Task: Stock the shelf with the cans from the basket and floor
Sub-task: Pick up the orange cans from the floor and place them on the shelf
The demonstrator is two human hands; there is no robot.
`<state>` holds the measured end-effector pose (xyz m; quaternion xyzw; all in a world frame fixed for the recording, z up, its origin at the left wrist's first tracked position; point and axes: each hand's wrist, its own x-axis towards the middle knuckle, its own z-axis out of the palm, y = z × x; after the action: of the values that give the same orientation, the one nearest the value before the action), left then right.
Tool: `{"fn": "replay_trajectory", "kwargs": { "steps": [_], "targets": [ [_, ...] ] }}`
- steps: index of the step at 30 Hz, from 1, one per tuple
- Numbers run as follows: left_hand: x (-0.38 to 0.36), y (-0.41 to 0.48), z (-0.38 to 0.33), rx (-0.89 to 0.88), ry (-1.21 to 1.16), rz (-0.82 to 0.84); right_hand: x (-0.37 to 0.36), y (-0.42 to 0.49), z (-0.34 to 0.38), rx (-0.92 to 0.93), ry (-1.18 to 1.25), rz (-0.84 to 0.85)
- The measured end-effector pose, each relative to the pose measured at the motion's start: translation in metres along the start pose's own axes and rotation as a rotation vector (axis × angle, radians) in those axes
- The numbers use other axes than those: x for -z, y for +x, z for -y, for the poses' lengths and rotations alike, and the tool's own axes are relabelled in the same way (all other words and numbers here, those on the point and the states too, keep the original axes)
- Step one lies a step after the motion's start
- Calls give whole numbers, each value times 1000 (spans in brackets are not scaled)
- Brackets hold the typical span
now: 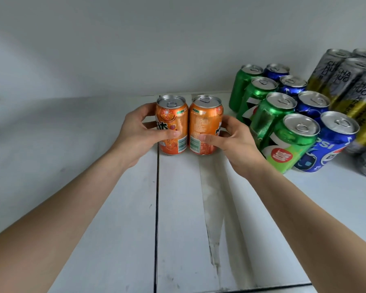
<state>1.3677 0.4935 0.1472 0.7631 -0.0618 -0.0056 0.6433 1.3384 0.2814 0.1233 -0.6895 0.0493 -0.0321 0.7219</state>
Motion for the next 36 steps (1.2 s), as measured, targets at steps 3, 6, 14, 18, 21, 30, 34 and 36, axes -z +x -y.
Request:
{"fn": "replay_trajectory", "kwargs": {
  "steps": [3,6,14,18,21,30,34,36],
  "targets": [
    [3,15,4,-17,17,19,-1,12,-2,19,-6,-1],
    [4,30,8,-31,21,29,-2,26,-6,50,-44,-10],
    [5,68,15,-42,53,41,-6,67,-8,88,-104,-50],
    [7,80,16,-43,64,57,-5,79,-8,83,-113,-48],
    [5,85,17,-44,62,59,-5,86,-8,85,-110,-58],
    [-3,105,15,-41,74,36,-8,104,-3,73,-118,-67],
    [-3,109,16,-31,82,35,-8,108,-5,54,-114,-68],
    [-5,108,19,-21,76,26,-9,108,-5,49,-108,-73]
  ]
}}
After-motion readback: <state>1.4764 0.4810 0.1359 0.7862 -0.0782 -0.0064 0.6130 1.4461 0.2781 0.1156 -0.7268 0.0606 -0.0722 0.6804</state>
